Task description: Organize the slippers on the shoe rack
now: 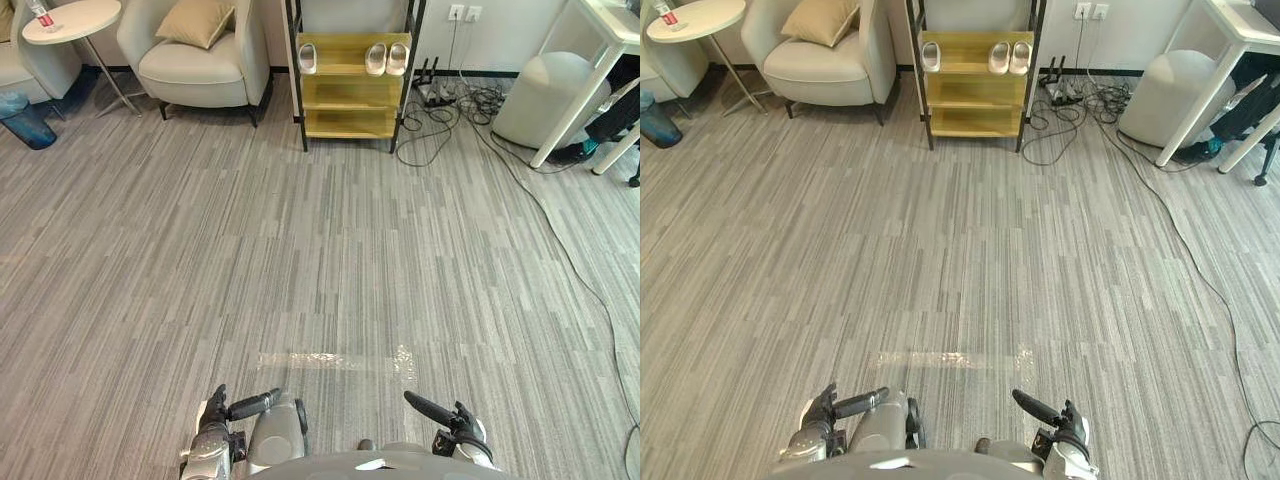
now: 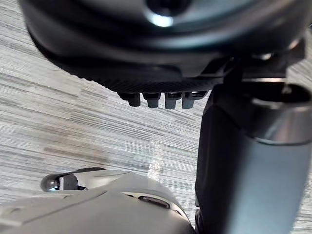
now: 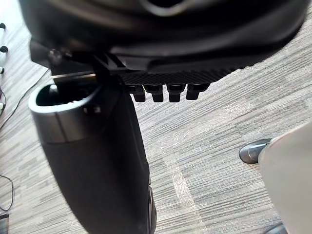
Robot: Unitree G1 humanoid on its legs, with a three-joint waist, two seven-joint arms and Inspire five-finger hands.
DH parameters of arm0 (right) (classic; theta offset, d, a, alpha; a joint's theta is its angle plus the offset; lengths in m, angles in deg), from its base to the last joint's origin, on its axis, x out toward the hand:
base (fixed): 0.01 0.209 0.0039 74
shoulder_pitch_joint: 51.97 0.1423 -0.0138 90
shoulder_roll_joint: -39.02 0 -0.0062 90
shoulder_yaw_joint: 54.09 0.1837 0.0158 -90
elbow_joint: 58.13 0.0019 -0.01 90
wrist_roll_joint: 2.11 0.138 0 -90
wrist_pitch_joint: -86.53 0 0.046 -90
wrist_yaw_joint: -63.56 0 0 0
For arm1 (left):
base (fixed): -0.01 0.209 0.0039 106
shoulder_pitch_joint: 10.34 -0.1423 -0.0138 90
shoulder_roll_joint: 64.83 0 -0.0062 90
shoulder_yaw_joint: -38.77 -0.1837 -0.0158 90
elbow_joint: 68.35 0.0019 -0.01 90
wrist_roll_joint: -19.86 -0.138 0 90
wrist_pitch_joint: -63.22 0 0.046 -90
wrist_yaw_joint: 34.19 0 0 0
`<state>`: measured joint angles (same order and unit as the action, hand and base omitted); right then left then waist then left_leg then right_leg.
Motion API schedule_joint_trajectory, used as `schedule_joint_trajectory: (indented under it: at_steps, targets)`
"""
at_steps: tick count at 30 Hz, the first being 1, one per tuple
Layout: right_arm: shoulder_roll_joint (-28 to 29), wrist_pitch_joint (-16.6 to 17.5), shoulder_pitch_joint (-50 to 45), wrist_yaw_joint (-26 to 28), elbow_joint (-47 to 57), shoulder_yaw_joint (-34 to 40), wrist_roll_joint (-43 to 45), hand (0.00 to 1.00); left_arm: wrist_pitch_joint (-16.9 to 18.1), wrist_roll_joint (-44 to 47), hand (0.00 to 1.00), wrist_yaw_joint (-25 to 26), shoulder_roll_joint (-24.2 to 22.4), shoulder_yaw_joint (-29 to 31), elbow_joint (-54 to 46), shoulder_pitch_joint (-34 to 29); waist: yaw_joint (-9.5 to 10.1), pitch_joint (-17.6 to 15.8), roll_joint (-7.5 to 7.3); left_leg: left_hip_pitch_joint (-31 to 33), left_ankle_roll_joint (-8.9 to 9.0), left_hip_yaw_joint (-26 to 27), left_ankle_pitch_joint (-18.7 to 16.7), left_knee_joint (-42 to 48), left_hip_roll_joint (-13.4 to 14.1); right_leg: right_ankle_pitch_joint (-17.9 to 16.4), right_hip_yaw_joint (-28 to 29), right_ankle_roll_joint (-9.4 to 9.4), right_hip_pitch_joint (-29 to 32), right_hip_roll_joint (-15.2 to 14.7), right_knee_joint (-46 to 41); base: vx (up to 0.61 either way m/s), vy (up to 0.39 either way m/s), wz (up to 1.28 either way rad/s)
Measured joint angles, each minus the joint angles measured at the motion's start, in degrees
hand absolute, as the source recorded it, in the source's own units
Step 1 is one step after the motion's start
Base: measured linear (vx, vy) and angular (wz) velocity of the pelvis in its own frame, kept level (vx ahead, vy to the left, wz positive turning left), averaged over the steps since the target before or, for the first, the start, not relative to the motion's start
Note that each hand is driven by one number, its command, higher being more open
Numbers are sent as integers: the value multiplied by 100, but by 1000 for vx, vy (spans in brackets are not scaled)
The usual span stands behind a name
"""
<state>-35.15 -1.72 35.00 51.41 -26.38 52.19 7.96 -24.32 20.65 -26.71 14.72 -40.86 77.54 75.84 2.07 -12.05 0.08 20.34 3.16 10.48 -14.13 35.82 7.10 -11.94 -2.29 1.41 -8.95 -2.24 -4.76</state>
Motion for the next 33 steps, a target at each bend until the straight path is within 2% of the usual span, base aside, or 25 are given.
schedule_joint_trajectory:
  at_steps: [2, 3, 4, 7, 9, 10, 11, 12, 13, 14, 15, 17, 18, 20, 21, 22, 23, 25, 26, 27, 29, 30, 31, 32, 33]
  targets:
    - [-29, -27, 0, -47, -5, -1, -2, 100, -5, -3, 100, 22, -32, -14, 10, 19, 46, 7, 25, 0, 53, -30, 577, -1430, -272, -215, 153, -243, -96, -285, 15, 464, 308, -46]
    - [-76, -36, 11, -58, -54, -1, -4, 100, 2, -3, 100, 57, -41, -39, 73, 6, 102, 32, 67, -164, 2, -5, 1412, -1904, -339, -312, 269, -395, -139, -393, 24, 456, 287, -48]
    - [-43, -63, 128, -44, -195, -24, -11, 100, -3, -12, 100, 96, 31, -38, 178, 104, 80, 37, -55, -195, -298, 124, 1290, -1833, -490, -301, 389, -410, -146, -516, -19, 538, 301, -35]
    - [91, -60, 239, -34, -218, -3, -105, 100, -14, -16, 100, 84, 94, -37, 182, 176, 108, 77, -188, -192, -594, 339, 698, -1117, -525, -219, 442, -424, -117, -651, -481, 417, 175, -23]
    - [196, -42, 244, -3, -147, -2, -108, 100, -52, -16, 100, 87, 104, -48, 184, 184, 151, 106, -232, -399, -653, 433, 572, -1035, -542, -58, 481, -555, -49, -711, -917, 401, 149, -31]
    - [230, -43, 243, 24, -120, -6, -114, 100, -66, -15, 100, 88, 95, -57, 182, 174, 191, 123, -238, -557, -666, 464, 485, -1077, -537, 25, 526, -669, 66, -720, -1317, 458, 165, -47]
    - [243, -41, 241, 51, -92, -17, -121, 100, -66, -15, 100, 89, 93, -134, 178, 140, 211, 199, -235, -876, -606, 480, 284, -1265, -536, 178, 545, -939, 467, -710, -2394, 304, 113, -35]
    - [240, -42, 238, 52, -77, -20, -132, 100, -66, -15, 100, 90, 99, -184, 175, 136, 203, 222, -231, -985, -594, 480, 216, -1351, -539, 273, 540, -1109, 639, -713, -2797, 389, 143, -23]
    - [236, -41, 237, 53, -32, -29, -163, 100, -63, -14, 100, 90, 123, -284, 169, 159, 181, 215, -252, -1220, -565, 474, 91, -1508, -567, 639, 529, -1486, 1039, -749, -3648, 352, 78, -4]
    - [236, -46, 229, 58, 30, -49, -166, 100, -71, -13, 100, 91, 138, -325, 183, 191, 166, 201, -272, -1373, -585, 466, 43, -1586, -581, 746, 500, -1522, 1351, -785, -4346, 495, 76, -3]
    - [210, -44, 228, 62, 196, -72, -224, 100, -122, -10, 100, 107, 74, -342, 187, 192, 63, 178, -245, -1860, -553, 435, -76, -1776, -562, 279, 74, -865, 2016, -928, -5501, 331, 17, 1]
    - [168, -23, 225, 62, 395, -100, -228, 100, -139, -10, 100, 129, -100, -345, 205, 216, -33, 125, -139, -2435, -475, 398, -130, -2109, -447, -105, -641, -555, 2562, -1003, -5526, 326, -36, 10]
    - [150, 9, 237, 62, 409, -108, -231, 100, -134, -12, 100, 117, -178, -348, 271, 265, -64, 110, -127, -2682, -473, 329, -129, -2239, -360, -250, -970, -414, 2810, -978, -5128, 553, -146, 31]
    - [119, 31, 243, 58, 409, -108, -252, 100, -141, -30, 100, 62, -238, -369, 342, 323, -109, 110, -127, -2900, -471, 242, -130, -2362, -269, -255, -1195, -383, 3027, -898, -4376, 430, -186, 46]
    - [80, 44, 233, 57, 381, -114, -333, 100, -134, -36, 100, 58, -253, -476, 353, 343, -176, 109, -133, -3072, -440, 71, -138, -2501, -209, -63, -1164, -426, 3111, -744, -3214, 357, -214, 78]
    - [74, 30, 204, 51, 328, -122, -334, 100, -125, -39, 100, 54, -258, -499, 352, 339, -254, 115, -191, -3215, -251, -93, -215, -2571, -243, 499, -1082, -401, 3049, -701, -2153, 530, -344, 89]
    - [69, 14, 173, 57, 284, -124, -336, 100, -124, -44, 100, 50, -257, -496, 370, 363, -292, 98, -231, -3303, -95, -230, -305, -2587, -267, 1129, -1016, -153, 2986, -660, -2038, 409, -287, 51]
    - [-146, -11, 380, 66, 136, -61, -340, 100, -126, -69, 100, 58, -416, -438, 498, 449, -218, 51, 118, -3349, 31, -369, -274, -2629, 3, 809, -1093, -66, 3037, -452, -2356, 456, -320, 1]
    - [-99, -30, 398, 73, 114, 65, -316, 100, -127, -145, 100, 61, -478, -432, 555, 472, -265, 45, 135, -3519, 129, -462, -129, -2616, 104, 276, -1186, 2, 3040, -454, -2818, 517, -365, 17]
    - [-85, -34, 345, 78, 112, 54, -330, 100, -124, -160, 100, 33, -495, -307, 551, 477, -261, 45, 159, -3476, 147, -645, -120, -1999, 327, -78, -1347, 52, 2730, -324, -2888, 435, -305, 34]
    - [-67, -31, 289, 82, 121, 42, -329, 100, -125, -160, 100, -5, -545, -129, 481, 482, -281, 31, 167, -2992, 254, -881, -45, -797, 504, -206, -1489, 64, 2420, -232, -2744, 342, -255, 35]
    - [-116, -16, 218, 74, 140, 35, -326, 100, -120, -153, 100, -36, -603, 92, 277, 473, -235, -25, 270, -2031, 391, -1169, 390, 1322, 794, -279, -1594, 141, 1943, 25, -2415, 318, -230, 20]
    - [-130, -17, 214, 64, 136, 35, -323, 100, -116, -145, 100, -41, -616, 135, 236, 470, -200, -46, 271, -1792, 399, -1165, 362, 1789, 896, -300, -1599, 156, 1824, 95, -2347, 454, -219, 3]
    - [-133, -16, 214, 45, 132, 9, -313, 100, -68, -132, 100, -22, -603, 198, 97, 466, -155, -105, 293, -1197, 393, -1046, 276, 2617, 987, -390, -1613, 244, 1397, 192, -2101, 325, -90, -6]
    - [-131, -17, 196, 42, 128, -4, -311, 100, -45, -131, 100, -13, -597, 197, 55, 464, -155, -117, 269, -1062, 349, -979, 235, 2693, 973, -397, -1613, 238, 1277, 197, -2010, 332, -66, 0]
